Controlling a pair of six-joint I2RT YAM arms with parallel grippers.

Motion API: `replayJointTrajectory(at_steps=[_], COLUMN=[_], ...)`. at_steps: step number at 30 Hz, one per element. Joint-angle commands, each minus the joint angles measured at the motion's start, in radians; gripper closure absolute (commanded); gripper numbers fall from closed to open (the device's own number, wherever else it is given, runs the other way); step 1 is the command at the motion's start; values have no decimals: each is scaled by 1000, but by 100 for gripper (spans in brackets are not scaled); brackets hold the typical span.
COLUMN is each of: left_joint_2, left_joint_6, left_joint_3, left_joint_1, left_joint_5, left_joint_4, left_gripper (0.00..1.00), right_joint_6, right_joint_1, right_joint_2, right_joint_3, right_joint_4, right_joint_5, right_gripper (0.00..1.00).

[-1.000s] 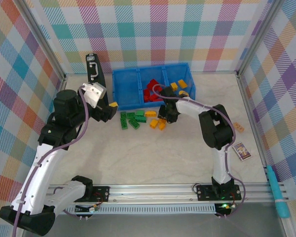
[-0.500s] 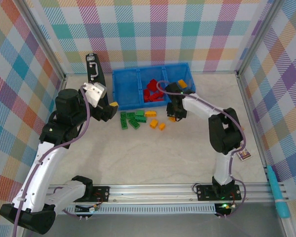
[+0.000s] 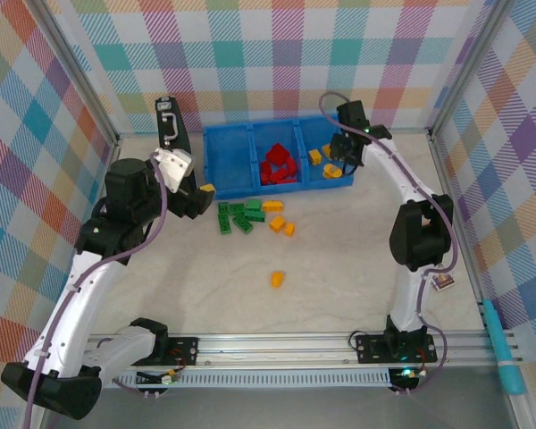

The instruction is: Sort the legos into containers by color

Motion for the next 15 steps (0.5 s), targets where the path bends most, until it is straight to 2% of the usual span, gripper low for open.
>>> replayJointTrajectory(at_steps=[1, 6, 8, 15], left_joint_2=[9, 29, 32, 29], left_joint_6=[9, 9, 8, 2], left_joint_3=[28, 31, 30, 23], left_joint_1=[-9, -9, -9, -7], left_joint_5=[-17, -9, -4, 17], left_joint_4=[-15, -18, -16, -6], left_gripper=[0, 0, 0, 0], right_joint_6=[-19, -110, -146, -350], right_joint_1=[23, 75, 107, 319], right_joint_2=[34, -90, -142, -489], right_joint_3=[-8, -211, -285, -765], right_joint_4=[-10, 93, 85, 217], right_joint_5=[-72, -148, -176, -269], right_gripper=[64, 50, 49, 40])
